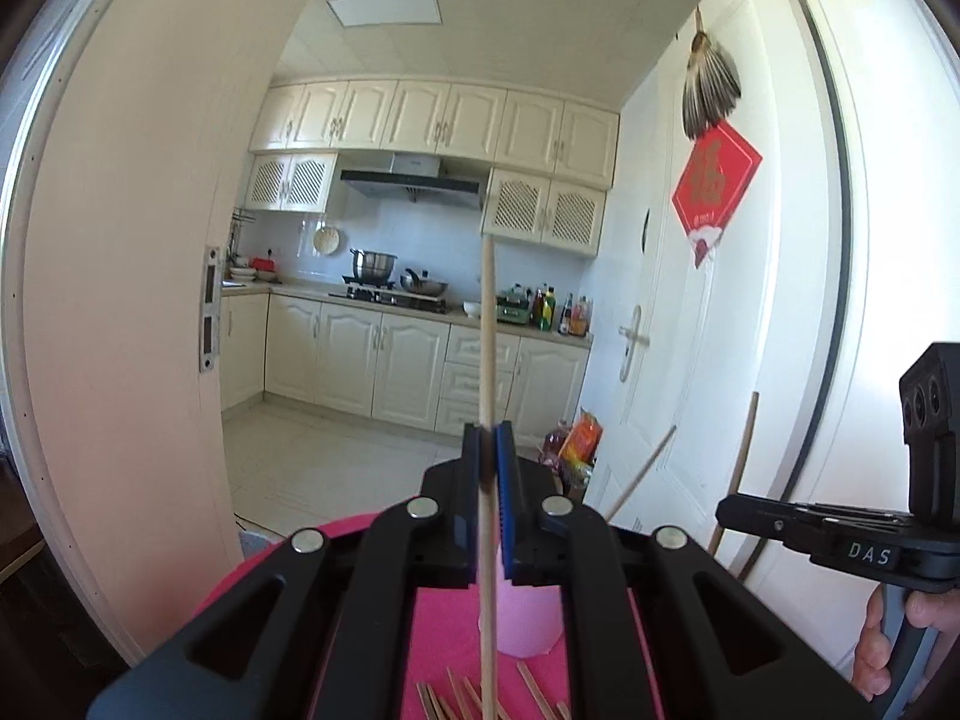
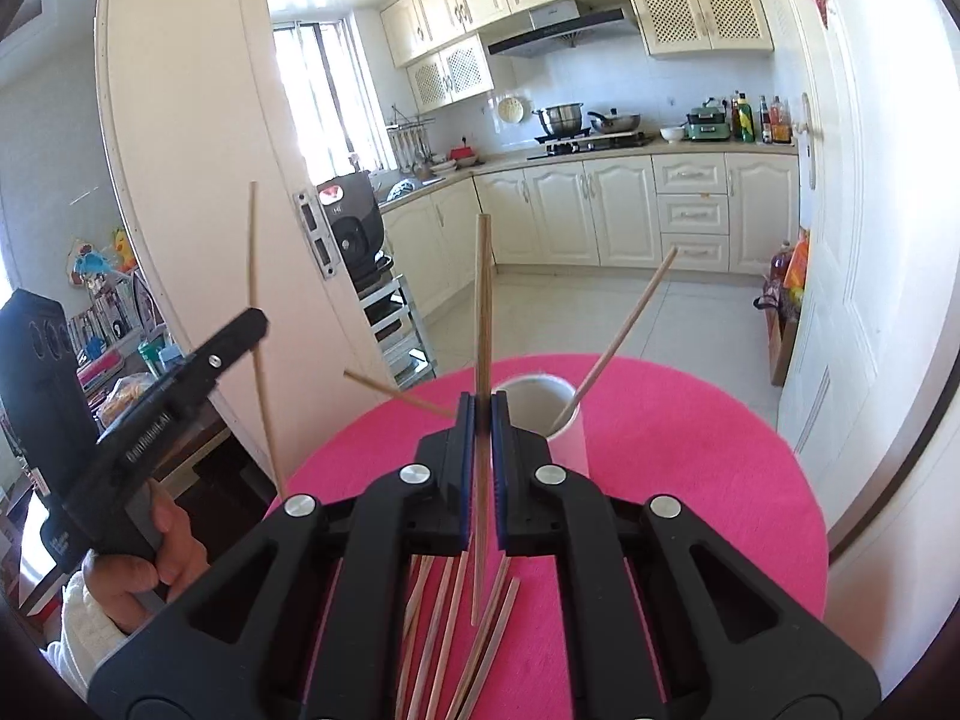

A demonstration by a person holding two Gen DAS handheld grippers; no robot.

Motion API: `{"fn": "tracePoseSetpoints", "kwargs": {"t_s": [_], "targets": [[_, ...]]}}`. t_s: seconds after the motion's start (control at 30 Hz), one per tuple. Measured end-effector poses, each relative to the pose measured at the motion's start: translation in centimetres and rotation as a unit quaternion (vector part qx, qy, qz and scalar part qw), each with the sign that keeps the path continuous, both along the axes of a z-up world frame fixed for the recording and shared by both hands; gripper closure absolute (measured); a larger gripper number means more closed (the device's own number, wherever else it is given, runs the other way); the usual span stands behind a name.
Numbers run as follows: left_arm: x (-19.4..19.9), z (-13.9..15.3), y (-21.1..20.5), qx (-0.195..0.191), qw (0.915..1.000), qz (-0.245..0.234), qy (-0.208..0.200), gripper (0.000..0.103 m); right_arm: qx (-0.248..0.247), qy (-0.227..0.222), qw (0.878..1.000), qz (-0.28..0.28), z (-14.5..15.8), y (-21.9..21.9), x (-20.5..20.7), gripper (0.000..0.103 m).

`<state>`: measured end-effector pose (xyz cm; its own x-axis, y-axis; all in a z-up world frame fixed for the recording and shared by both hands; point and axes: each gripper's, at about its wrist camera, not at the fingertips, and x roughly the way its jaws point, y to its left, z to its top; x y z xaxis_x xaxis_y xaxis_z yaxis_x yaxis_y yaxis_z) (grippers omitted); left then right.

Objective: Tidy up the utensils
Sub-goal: 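Raise the chopstick with the left tool and drop it into the pink cup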

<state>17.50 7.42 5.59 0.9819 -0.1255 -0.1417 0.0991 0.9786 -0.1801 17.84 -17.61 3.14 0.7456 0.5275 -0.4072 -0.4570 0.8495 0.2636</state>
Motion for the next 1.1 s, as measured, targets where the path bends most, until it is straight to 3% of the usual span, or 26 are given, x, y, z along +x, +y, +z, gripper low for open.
{"fn": "tracePoseSetpoints", "kwargs": {"t_s": [0.23, 0.4, 0.93, 1.1], "targets": [[1.7, 1.9, 3.2, -0.023, 0.9980, 0.034, -0.048, 0.097, 0.013, -0.038, 0.999, -0.019, 1.7, -0.4, 1.6, 0.098], [4.1, 2.1, 4.2, -0.040, 0.9968, 0.040, -0.057, 0.097, 0.025, -0.062, 0.997, -0.026, 2.6, -0.2, 2.7, 0.098], [12.9, -0.6, 1.6, -0.134, 0.9873, -0.025, -0.082, 0.097, -0.004, -0.129, 0.990, -0.062, 3.5, 1.3, 5.2, 0.097], [14.1, -1.4, 0.1, -0.122, 0.9879, -0.037, -0.088, 0.097, -0.007, -0.115, 0.992, -0.052, 1.9, 1.6, 6.4, 0.097]]}}
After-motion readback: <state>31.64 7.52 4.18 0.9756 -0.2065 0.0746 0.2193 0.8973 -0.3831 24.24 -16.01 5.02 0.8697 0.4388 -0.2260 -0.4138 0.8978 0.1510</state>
